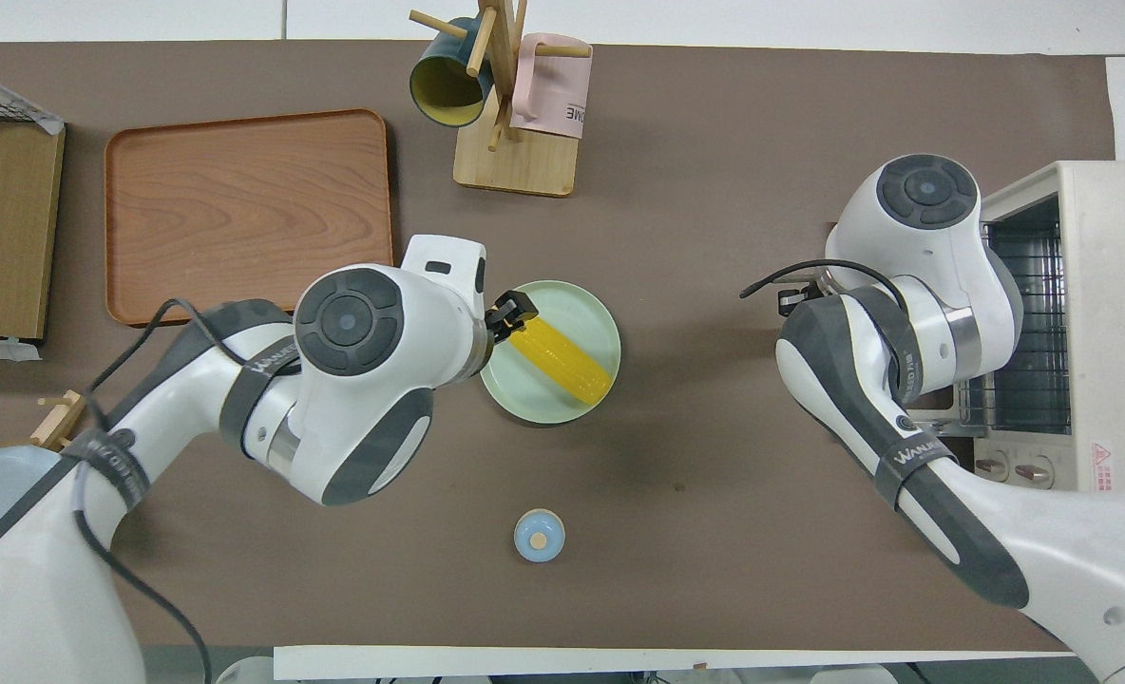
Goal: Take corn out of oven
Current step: 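Carry the corn with the left gripper toward the wooden tray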
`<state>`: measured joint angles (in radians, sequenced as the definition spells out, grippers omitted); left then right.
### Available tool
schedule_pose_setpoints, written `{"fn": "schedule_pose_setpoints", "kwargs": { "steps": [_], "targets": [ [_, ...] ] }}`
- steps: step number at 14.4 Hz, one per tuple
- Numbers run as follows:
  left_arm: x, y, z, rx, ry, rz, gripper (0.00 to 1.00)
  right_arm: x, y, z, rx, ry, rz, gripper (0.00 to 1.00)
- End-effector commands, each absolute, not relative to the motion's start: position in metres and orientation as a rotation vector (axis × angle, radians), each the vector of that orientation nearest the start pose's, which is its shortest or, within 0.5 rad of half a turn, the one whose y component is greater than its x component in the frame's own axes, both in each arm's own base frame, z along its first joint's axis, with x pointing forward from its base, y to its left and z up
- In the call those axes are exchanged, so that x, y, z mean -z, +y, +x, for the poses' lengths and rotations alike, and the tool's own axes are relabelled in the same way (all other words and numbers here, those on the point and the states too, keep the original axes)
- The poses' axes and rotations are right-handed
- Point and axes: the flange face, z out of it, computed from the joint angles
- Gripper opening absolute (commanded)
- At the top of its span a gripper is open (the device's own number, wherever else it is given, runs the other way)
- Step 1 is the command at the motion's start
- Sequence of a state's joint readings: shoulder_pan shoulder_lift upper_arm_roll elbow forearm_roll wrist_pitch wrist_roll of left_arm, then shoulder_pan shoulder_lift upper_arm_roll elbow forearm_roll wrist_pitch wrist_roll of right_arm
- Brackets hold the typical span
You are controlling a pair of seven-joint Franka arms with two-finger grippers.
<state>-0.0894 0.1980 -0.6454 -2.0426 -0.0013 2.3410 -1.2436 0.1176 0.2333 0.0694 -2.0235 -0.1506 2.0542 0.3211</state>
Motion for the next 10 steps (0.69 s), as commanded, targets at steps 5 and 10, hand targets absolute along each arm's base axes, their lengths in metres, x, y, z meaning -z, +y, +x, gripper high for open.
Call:
{"fn": "schedule_pose_setpoints", "kwargs": {
  "steps": [5,10],
  "targets": [
    [-0.311,-0.439,0.436,-0.05,-0.909,-3.198,0.95,-0.29,0.067,0.557,-0.241,0.033,-3.319,0.0],
    [-0.327,-0.45,0.458,0.061,-0.786,-3.163,0.0,-0.338,0.053,0.584,-0.325,-0.24,-3.432,0.0]
  ]
}}
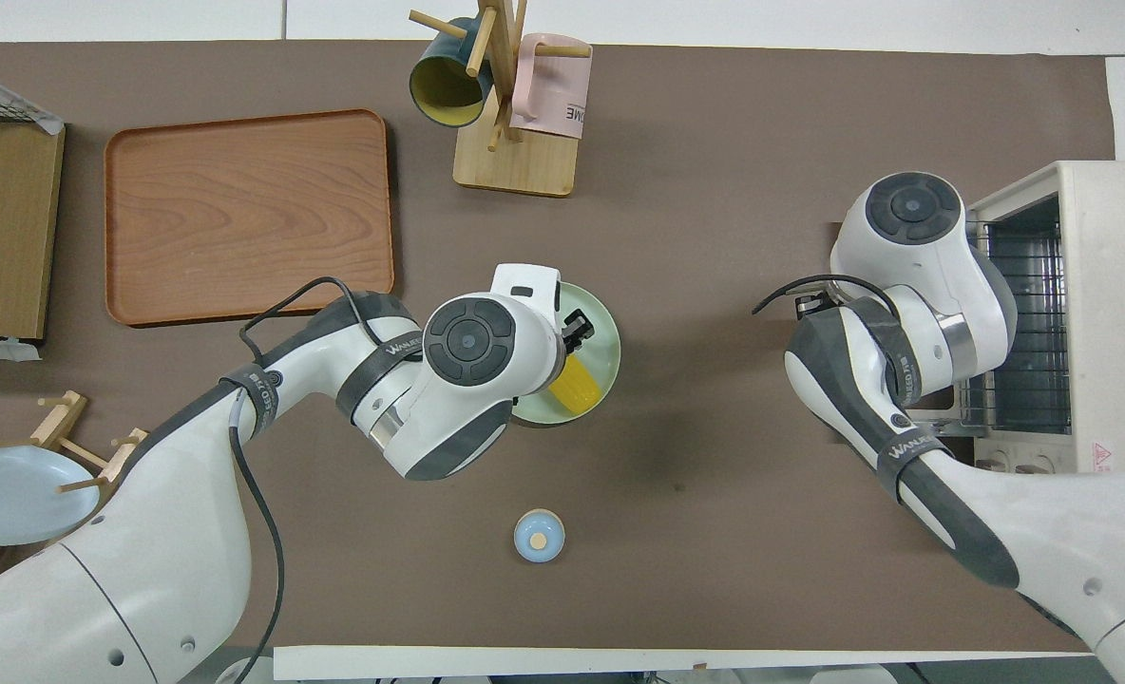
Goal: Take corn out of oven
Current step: 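Carry the corn with the left gripper toward the wooden tray, then lower the corn onto the wooden tray and open the left gripper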
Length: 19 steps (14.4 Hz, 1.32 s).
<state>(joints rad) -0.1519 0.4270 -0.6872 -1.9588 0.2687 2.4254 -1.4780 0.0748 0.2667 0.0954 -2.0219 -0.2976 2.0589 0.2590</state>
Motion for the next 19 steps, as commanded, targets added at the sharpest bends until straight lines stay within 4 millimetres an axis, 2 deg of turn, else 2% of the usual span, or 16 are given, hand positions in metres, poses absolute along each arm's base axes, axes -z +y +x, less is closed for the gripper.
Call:
{"fn": "schedule_pose_setpoints", "kwargs": {
  "steps": [1,2,4,5,7,8,9,10,11,12,13,14,15,16,17,19],
  "targets": [
    [-0.337,-0.443,0.478,0.067,-0.73,-3.12,0.0,-0.354,0.049,0.588,-0.365,-0.258,-3.434,0.0],
    [-0.349,-0.425,0.504,0.057,-0.647,-3.101,0.0,-0.374,0.039,0.592,-0.391,-0.247,-3.435,0.0],
    [-0.365,-0.359,0.555,0.044,-0.433,-3.082,0.0,-0.417,0.022,0.592,-0.422,-0.271,-3.432,0.0],
    [-0.37,-0.331,0.575,0.061,-0.345,-3.087,0.0,-0.433,0.002,0.588,-0.425,-0.294,-3.421,0.01],
    [-0.359,-0.26,0.619,0.11,-0.118,-3.066,0.0,-0.454,-0.048,0.581,-0.409,-0.324,-3.348,0.02],
    [-0.355,-0.237,0.634,0.15,0.037,-3.07,0.0,-0.459,-0.072,0.579,-0.4,-0.322,-3.317,0.05],
    [-0.348,-0.216,0.646,0.184,0.127,-3.066,0.0,-0.469,-0.09,0.575,-0.379,-0.276,-3.301,0.11],
    [-0.336,-0.198,0.653,0.166,0.195,-3.051,0.0,-0.482,-0.086,0.571,-0.332,-0.221,-3.247,0.49],
    [-0.334,-0.191,0.655,0.152,0.285,-3.037,0.02,-0.5,-0.08,0.565,-0.264,-0.163,-3.209,0.99],
    [-0.335,-0.186,0.656,0.131,0.309,-3.023,0.28,-0.523,-0.074,0.562,-0.185,-0.144,-3.196,1.0],
    [-0.339,-0.183,0.656,0.103,0.296,-3.011,0.92,-0.559,-0.065,0.559,-0.093,-0.153,-3.201,1.0],
    [-0.351,-0.177,0.652,0.071,0.276,-2.993,1.0,-0.593,-0.054,0.555,-0.045,-0.175,-3.204,1.0],
    [-0.377,-0.164,0.647,0.028,0.231,-2.979,1.0,-0.624,-0.048,0.555,-0.004,-0.176,-3.187,1.0],
    [-0.406,-0.14,0.643,0.011,0.135,-2.982,1.0,-0.648,-0.046,0.552,-0.001,-0.169,-3.177,1.0],
    [-0.445,-0.124,0.635,0.025,0.039,-3.01,1.0,-0.662,-0.042,0.55,-0.011,-0.155,-3.187,1.0],
    [-0.511,-0.087,0.61,0.01,-0.073,-3.026,1.0,-0.658,-0.019,0.547,-0.076,-0.148,-3.186,1.0]
  ]
}}
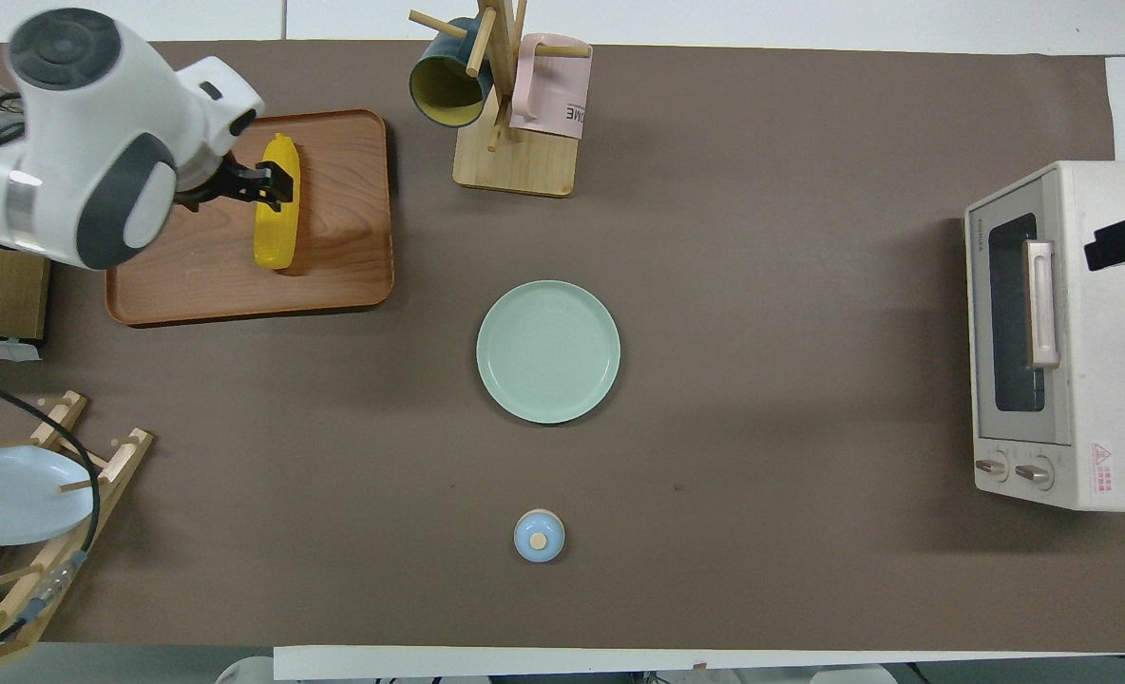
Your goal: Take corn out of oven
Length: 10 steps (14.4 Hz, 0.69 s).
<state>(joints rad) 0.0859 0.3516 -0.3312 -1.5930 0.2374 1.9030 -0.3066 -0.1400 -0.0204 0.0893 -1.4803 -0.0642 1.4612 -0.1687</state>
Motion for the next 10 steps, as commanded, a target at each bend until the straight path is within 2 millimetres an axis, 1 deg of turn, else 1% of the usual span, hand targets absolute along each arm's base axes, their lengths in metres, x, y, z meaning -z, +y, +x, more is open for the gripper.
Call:
{"fn": "schedule_pose_setpoints", "kwargs": {
  "steps": [1,2,3,4,5,6,7,8,10],
  "targets": [
    [-0.54,-0.071,0.593,-0.02,-0.035,-3.024,1.0,-0.657,-0.018,0.543,-0.124,-0.11,-3.184,1.0],
    [-0.569,-0.049,0.575,-0.044,0.017,-3.045,1.0,-0.656,-0.018,0.542,-0.133,-0.089,-3.18,1.0],
    [-0.594,-0.026,0.56,-0.039,0.049,-3.086,1.0,-0.658,-0.015,0.541,-0.13,-0.087,-3.176,1.0],
    [-0.612,-0.006,0.548,-0.024,0.048,-3.124,1.0,-0.657,-0.012,0.54,-0.135,-0.095,-3.183,1.0],
    [-0.617,0.01,0.54,-0.06,0.032,-3.152,1.0,-0.656,-0.012,0.541,-0.137,-0.098,-3.18,1.0],
    [-0.619,0.015,0.536,-0.098,0.054,-3.158,1.0,-0.658,-0.006,0.54,-0.138,-0.113,-3.188,1.0],
    [-0.633,0.014,0.534,-0.086,0.096,-3.159,1.0,-0.663,-0.001,0.534,-0.135,-0.125,-3.19,1.0],
    [-0.643,0.009,0.533,-0.074,0.12,-3.158,1.0,-0.663,-0.013,0.532,-0.138,-0.09,-3.185,1.0],
    [-0.645,0.002,0.533,-0.071,0.142,-3.156,1.0,-0.659,-0.015,0.533,-0.145,-0.083,-3.185,1.0]
  ]
}}
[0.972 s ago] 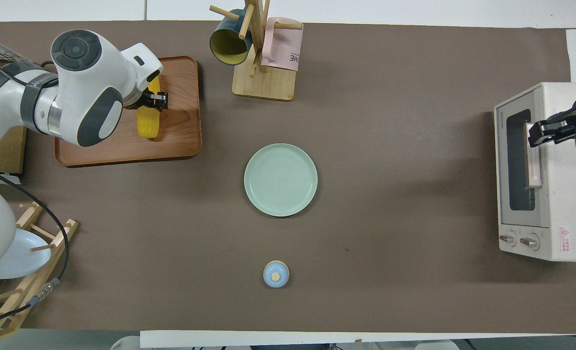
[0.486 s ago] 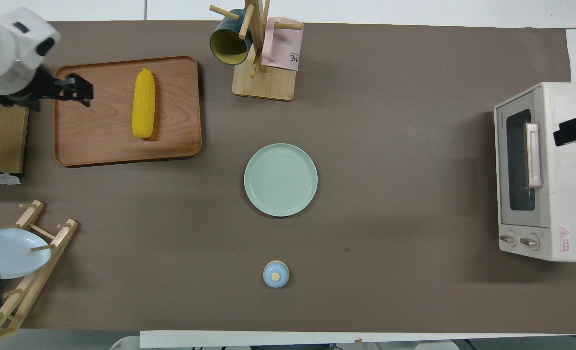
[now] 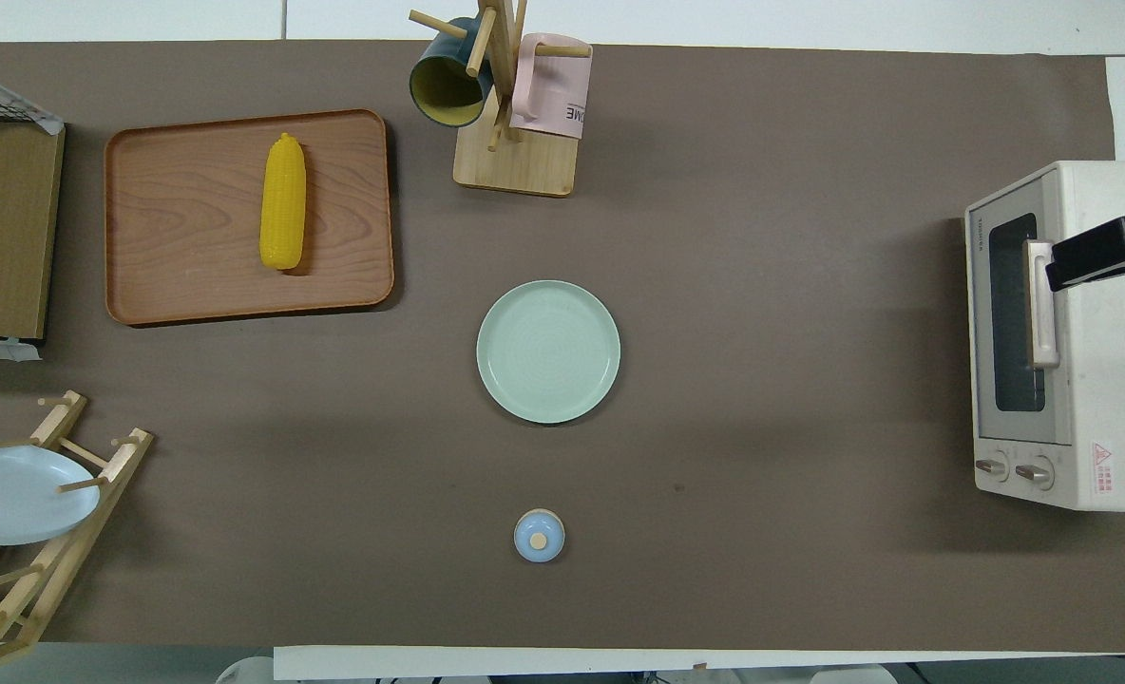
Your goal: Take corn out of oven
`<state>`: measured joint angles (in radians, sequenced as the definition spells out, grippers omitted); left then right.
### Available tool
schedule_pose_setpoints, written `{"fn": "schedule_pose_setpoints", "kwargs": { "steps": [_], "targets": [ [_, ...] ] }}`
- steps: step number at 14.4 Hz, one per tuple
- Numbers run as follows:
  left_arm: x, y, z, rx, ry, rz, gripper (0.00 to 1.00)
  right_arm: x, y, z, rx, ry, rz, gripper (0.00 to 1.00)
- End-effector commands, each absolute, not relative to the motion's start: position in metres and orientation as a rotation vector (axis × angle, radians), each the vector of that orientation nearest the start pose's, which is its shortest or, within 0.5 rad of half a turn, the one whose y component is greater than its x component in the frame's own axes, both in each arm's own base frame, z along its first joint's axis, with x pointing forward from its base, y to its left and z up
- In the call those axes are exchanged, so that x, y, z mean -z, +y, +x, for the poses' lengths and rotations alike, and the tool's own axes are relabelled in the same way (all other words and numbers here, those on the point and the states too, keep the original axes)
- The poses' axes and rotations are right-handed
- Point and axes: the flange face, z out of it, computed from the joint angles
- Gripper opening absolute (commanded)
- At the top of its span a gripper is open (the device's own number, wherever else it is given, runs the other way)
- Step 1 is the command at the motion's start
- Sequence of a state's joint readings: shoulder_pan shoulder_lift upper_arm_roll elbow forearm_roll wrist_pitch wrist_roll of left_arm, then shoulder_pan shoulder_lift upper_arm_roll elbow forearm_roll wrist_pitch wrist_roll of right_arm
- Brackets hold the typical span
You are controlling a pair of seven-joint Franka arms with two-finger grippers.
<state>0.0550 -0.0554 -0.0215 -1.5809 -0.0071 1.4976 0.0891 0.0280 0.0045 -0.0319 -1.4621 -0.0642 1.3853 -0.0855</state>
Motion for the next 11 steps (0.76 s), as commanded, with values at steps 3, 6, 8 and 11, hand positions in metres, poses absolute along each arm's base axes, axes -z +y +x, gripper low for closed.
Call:
{"fn": "schedule_pose_setpoints", "kwargs": {
  "steps": [3,6,8,11],
  "targets": [
    [-0.645,-0.028,0.533,-0.056,0.214,-3.149,1.0,-0.647,-0.018,0.533,-0.185,-0.071,-3.169,1.0],
    [-0.647,-0.082,0.529,-0.037,0.322,-3.135,1.0,-0.642,-0.019,0.529,-0.219,-0.074,-3.165,1.0],
    [-0.648,-0.081,0.528,-0.042,0.322,-3.135,1.0,-0.642,-0.019,0.529,-0.219,-0.074,-3.165,1.0],
    [-0.648,-0.079,0.528,-0.042,0.321,-3.141,1.0,-0.642,-0.019,0.529,-0.219,-0.074,-3.165,1.0]
  ]
}}
